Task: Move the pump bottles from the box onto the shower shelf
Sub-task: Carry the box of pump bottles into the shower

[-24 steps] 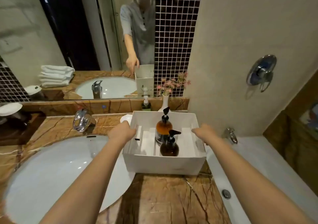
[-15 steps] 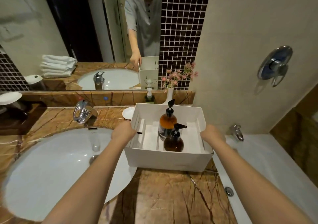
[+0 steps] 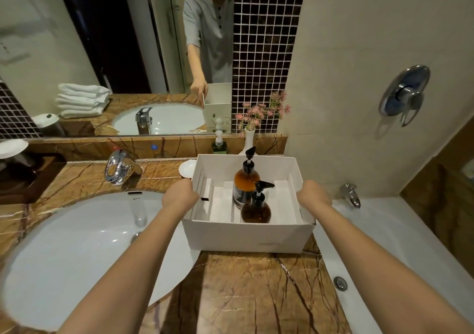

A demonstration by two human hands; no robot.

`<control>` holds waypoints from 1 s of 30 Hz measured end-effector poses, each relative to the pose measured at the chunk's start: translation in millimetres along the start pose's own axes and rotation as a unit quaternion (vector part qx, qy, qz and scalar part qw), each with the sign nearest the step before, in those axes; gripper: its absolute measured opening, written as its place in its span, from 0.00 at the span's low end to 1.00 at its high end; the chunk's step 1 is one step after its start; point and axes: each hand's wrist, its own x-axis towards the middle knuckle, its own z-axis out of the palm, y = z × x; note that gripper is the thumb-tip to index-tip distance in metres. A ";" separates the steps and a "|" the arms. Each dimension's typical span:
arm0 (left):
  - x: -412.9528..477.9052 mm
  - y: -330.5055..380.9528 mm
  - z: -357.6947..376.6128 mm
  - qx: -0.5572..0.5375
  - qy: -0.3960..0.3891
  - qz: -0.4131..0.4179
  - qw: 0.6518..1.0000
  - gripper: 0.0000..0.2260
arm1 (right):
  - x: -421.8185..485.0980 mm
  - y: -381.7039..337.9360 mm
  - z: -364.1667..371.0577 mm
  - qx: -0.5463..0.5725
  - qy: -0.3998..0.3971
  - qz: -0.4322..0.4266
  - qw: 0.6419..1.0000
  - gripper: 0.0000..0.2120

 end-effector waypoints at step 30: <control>-66.8 118.0 -256.3 -0.009 0.065 0.072 0.995 0.08 | -73.2 -41.0 -287.4 -0.028 0.052 -0.054 0.997 0.18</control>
